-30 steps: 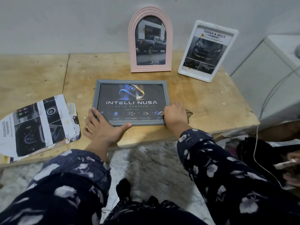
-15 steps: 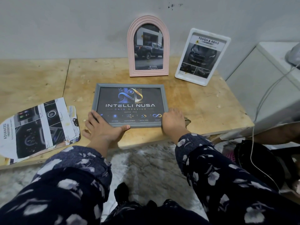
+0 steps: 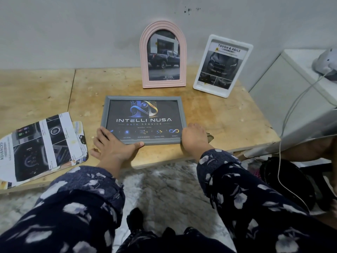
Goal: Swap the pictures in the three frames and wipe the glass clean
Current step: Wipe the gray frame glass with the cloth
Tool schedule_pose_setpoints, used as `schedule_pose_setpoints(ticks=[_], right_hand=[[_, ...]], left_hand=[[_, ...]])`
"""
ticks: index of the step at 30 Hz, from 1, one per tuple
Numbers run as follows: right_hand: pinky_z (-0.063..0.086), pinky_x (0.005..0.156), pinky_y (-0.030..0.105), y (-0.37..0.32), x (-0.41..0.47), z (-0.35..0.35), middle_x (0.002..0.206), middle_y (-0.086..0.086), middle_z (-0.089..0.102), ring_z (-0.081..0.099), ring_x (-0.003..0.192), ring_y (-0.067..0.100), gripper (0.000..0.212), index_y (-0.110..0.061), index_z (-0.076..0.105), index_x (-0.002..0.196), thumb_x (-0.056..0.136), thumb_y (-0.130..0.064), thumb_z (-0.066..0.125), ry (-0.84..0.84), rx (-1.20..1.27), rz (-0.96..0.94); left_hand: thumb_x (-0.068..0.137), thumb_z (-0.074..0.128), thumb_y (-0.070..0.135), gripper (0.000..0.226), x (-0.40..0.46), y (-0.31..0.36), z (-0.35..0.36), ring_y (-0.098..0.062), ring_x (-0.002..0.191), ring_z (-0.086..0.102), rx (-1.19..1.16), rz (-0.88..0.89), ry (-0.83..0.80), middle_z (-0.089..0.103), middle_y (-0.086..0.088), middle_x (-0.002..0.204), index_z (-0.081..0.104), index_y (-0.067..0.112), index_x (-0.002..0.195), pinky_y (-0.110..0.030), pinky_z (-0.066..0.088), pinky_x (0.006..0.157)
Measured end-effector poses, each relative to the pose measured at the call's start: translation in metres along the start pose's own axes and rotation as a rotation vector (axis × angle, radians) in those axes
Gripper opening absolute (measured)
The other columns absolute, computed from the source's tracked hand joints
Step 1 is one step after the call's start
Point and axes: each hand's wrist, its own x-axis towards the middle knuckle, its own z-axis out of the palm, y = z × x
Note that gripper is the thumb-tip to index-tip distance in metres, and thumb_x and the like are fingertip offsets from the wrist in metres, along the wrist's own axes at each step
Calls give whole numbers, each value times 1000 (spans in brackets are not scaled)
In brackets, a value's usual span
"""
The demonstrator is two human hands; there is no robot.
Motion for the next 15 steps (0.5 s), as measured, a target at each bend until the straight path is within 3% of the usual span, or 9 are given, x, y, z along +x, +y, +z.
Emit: schedule_pose_setpoints(ticks=[11, 15], right_hand=[[35, 94, 36, 8, 2, 5, 119, 10, 53, 45, 114, 28, 30, -11, 63, 112, 93, -7, 40, 36, -55, -66], [39, 93, 37, 31, -8, 19, 119, 9, 55, 49, 113, 28, 30, -14, 63, 114, 89, -13, 46, 2, 2, 29]], left_hand=[[51, 61, 88, 148, -1, 0, 2, -30, 146, -11, -6, 4, 4, -17, -3, 160, -19, 13, 150, -57, -1, 115], [52, 60, 88, 147, 0, -1, 4, -31, 146, -12, -14, 7, 2, -18, -3, 160, -20, 14, 150, -58, 0, 115]])
